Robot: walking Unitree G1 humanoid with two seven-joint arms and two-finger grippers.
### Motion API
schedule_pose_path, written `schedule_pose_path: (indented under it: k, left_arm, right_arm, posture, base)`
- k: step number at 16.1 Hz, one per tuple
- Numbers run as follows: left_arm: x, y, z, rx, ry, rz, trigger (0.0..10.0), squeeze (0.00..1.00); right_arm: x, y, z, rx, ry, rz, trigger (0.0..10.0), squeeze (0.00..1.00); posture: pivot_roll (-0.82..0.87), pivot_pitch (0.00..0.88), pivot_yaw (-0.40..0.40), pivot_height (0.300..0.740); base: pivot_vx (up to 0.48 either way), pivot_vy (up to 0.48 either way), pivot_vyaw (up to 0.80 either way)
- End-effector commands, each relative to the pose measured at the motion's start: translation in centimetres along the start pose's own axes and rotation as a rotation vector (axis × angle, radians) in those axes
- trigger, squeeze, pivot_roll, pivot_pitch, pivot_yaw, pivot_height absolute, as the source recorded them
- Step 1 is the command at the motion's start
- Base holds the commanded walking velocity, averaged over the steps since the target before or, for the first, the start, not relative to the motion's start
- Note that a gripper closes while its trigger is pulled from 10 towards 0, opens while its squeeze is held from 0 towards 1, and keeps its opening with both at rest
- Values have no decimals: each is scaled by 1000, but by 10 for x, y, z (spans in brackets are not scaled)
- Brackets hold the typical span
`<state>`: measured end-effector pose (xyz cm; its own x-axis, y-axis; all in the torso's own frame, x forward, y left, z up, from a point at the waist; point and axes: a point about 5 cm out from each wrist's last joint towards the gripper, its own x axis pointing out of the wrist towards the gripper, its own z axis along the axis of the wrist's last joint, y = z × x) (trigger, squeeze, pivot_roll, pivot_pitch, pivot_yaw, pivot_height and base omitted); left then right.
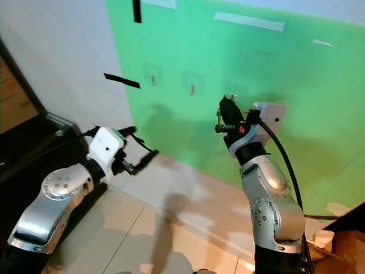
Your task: Hang keys on a hook
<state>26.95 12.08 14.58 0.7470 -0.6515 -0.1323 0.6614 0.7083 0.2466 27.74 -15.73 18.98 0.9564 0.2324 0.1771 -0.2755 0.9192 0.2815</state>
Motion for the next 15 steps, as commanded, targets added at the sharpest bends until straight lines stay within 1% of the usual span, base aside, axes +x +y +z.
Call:
schedule_pose_path:
  k: [1,3,4,6,9,11,14,15]
  left_arm:
    - [0,-2,3,-5,-6,-30,10000,0]
    - [-2,-5,4,-23,-4,-74,10000,0]
    - [-3,-5,4,-26,0,-96,10000,0]
    - [-4,-6,4,-29,1,-106,10000,0]
    - [-5,-5,4,-35,3,-115,10000,0]
    - [-5,-6,5,-35,5,-133,10000,0]
    - [-6,-6,5,-36,6,-135,10000,0]
    - [-6,-6,5,-35,5,-136,10000,0]
  right_arm:
    - [2,-2,6,3,-33,-5,10000,0]
    - [2,-3,9,11,-48,-9,10000,0]
    - [1,-5,9,15,-54,-24,10000,0]
    - [-2,-12,7,30,-46,-73,10000,0]
    - [-7,-18,-1,18,9,-110,10000,0]
    - [-8,-24,-10,39,54,-170,10000,0]
    - [-8,-21,-12,56,66,-150,10000,0]
    - [-9,-17,-10,87,41,-114,10000,0]
  posture:
    - [-48,0,36,740]
    - [-48,0,36,740]
    - [-46,0,34,740]
    - [-45,0,34,740]
    - [-48,0,39,740]
    - [-46,0,41,740]
    - [-42,0,40,740]
    - [-40,0,38,740]
  base:
    - [0,0,0]
    - [0,0,0]
    - [0,0,0]
    - [0,0,0]
    - [0,0,0]
    - [0,0,0]
    - [0,0,0]
    - [0,0,0]
